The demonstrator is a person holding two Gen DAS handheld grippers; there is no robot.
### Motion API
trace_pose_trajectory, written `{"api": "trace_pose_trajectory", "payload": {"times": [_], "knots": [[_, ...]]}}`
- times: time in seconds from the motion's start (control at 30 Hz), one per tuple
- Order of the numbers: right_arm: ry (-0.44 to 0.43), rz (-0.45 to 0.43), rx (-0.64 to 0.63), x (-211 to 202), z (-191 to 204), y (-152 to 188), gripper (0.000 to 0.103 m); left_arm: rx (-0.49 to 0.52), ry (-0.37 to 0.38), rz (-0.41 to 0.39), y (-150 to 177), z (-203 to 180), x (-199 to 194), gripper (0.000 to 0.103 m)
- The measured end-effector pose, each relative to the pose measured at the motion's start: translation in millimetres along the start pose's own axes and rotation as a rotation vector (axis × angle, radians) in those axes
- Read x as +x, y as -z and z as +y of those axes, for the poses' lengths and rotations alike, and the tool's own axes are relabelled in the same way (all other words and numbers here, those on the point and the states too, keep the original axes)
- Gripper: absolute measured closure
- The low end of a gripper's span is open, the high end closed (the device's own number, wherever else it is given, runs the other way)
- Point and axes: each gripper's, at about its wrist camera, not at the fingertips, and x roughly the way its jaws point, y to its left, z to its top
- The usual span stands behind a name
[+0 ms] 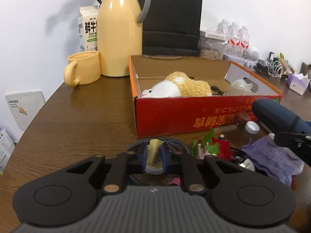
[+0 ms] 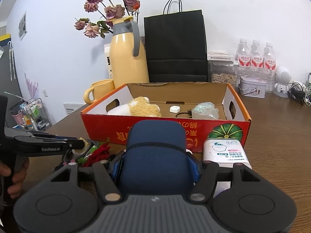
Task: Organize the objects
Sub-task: 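Grasp the navy zip case with the right tool while the left tool grasps the small cream box, then place the navy case and cream box into the cardboard box, open both tools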
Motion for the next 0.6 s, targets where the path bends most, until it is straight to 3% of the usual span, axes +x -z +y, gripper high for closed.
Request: {"api": "trace_pose_trajectory", "payload": {"times": [0.1, 0.23, 0.33, 0.4, 0.6], "knots": [[0.000, -0.001, -0.001, -1, 1, 0, 0.040, 0.005, 0.001, -0.015, 0, -1, -4, 0.096], [-0.001, -0.002, -0.002, -1, 1, 1, 0.041, 0.006, 0.001, -0.016, 0, -2, -5, 0.096], [-0.001, -0.002, -0.002, -1, 1, 1, 0.041, 0.006, -0.018, -0.001, -1, -2, -1, 0.093], [-0.002, -0.001, -0.002, -1, 1, 1, 0.040, 0.002, -0.015, 0.007, -2, -1, 1, 0.083], [-0.005, 0.000, -0.002, -2, 2, 2, 0.041, -0.001, -0.014, 0.024, -3, 0, 8, 0.080]]}}
